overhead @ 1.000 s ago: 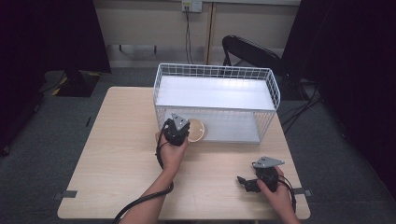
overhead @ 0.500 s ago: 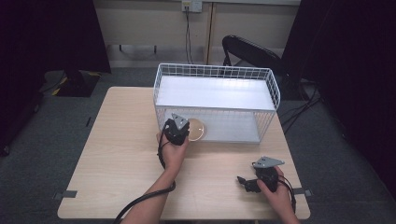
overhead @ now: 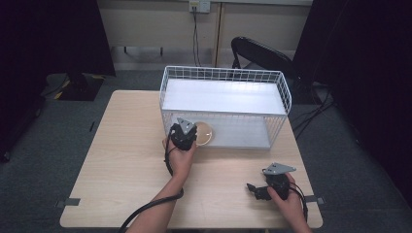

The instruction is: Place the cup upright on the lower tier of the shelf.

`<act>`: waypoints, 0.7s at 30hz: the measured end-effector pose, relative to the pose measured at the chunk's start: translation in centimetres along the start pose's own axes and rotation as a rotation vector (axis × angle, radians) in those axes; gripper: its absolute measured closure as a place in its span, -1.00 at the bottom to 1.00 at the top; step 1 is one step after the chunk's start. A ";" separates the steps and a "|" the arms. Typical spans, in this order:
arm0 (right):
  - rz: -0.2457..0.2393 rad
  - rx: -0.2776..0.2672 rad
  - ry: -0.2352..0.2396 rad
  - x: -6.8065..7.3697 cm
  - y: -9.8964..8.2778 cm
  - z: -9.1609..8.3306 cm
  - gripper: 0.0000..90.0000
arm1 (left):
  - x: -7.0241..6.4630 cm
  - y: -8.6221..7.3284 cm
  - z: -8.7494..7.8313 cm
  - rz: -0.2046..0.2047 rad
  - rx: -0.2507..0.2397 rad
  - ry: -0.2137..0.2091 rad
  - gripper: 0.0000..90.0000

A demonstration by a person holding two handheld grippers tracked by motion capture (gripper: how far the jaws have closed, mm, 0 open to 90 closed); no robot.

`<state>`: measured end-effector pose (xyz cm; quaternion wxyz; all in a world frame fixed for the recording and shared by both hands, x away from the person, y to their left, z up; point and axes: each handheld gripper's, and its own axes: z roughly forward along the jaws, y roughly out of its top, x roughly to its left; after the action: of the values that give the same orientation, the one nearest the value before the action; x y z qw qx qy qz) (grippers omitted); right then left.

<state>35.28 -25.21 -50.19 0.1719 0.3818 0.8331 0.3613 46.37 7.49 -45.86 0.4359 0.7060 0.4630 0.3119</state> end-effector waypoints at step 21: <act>0.000 0.000 0.000 0.0 0.0 0.0 -0.74 | -0.3 1.1 0.2 -0.037 -0.088 -0.073 -0.11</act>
<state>35.27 -25.21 -50.19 0.1718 0.3818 0.8331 0.3614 46.83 7.00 -44.97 0.4889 0.6882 0.4457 0.2980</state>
